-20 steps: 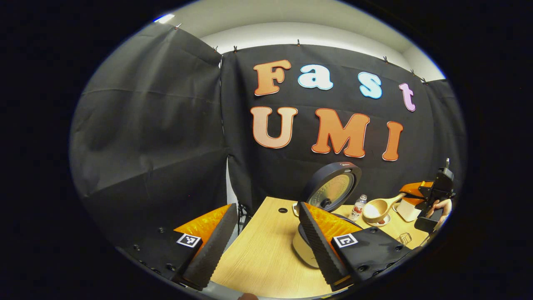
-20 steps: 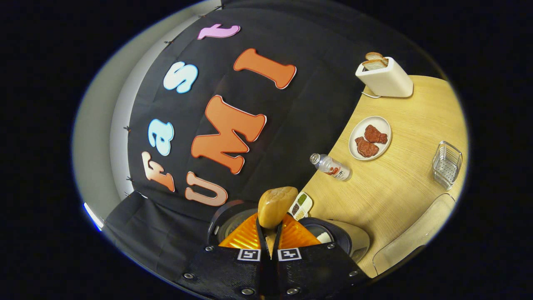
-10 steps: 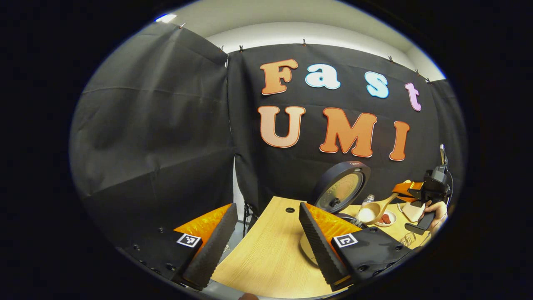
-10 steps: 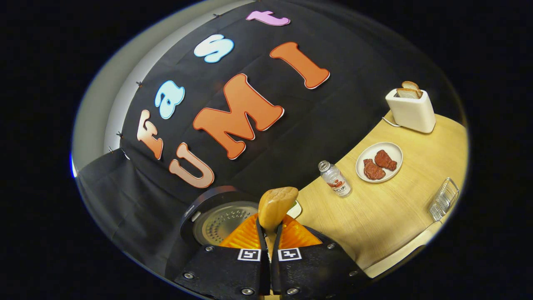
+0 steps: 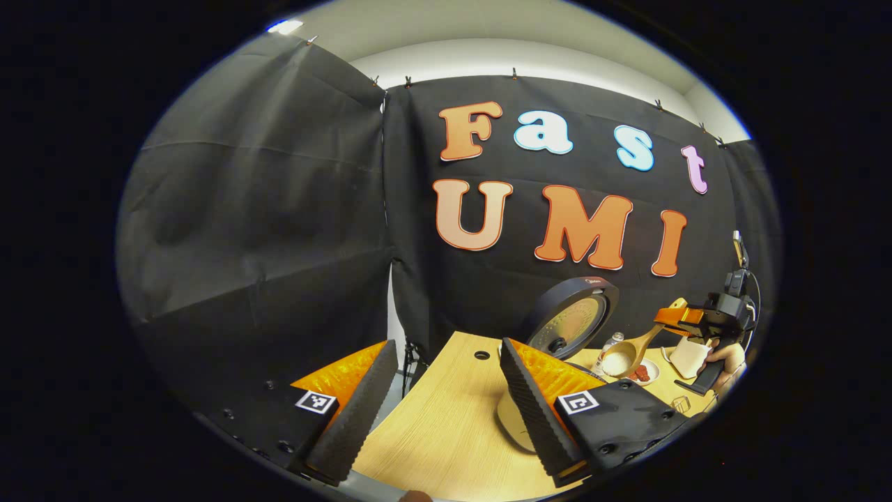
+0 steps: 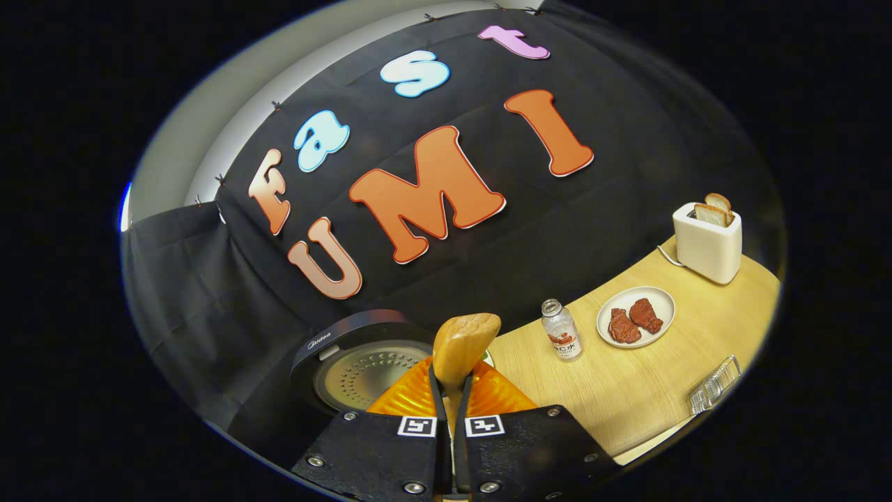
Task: Close the left gripper, press the button to open the rice cooker; take a wooden spoon from the chopstick holder with the right hand, scoop a spoonful of rice and pour it into the rice cooker, then put the wooden spoon back into the chopstick holder.
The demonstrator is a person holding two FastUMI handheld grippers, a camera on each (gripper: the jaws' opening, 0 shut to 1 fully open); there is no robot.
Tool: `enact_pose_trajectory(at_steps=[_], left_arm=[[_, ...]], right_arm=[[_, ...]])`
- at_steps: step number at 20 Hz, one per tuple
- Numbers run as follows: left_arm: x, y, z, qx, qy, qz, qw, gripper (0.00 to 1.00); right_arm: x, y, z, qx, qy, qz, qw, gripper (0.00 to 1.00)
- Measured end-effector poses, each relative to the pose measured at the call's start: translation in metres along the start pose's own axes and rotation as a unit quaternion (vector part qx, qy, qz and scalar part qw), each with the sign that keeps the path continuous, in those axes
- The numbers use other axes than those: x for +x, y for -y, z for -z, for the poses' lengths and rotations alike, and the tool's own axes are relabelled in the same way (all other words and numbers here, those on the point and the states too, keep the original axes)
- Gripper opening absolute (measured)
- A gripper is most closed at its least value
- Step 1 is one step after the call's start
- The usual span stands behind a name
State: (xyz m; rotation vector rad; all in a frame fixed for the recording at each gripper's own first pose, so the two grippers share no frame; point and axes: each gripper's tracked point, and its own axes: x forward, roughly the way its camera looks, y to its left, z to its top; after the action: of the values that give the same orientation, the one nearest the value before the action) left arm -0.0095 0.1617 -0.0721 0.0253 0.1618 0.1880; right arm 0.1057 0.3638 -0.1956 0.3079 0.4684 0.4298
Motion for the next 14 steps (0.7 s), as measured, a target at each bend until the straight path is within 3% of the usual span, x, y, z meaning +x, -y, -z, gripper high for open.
enact_pose_trajectory(at_steps=[8, 14], left_arm=[[0.004, 0.002, -0.007, 0.006, 0.008, -0.001, 1.0, 1.0], [0.008, -0.001, -0.002, 0.004, 0.003, -0.004, 1.0, 0.99]], right_arm=[[0.003, -0.018, 0.002, -0.099, 0.005, -0.018, 0.995, 0.01], [0.003, -0.033, 0.007, -0.19, 0.01, -0.034, 0.981, 0.01]])
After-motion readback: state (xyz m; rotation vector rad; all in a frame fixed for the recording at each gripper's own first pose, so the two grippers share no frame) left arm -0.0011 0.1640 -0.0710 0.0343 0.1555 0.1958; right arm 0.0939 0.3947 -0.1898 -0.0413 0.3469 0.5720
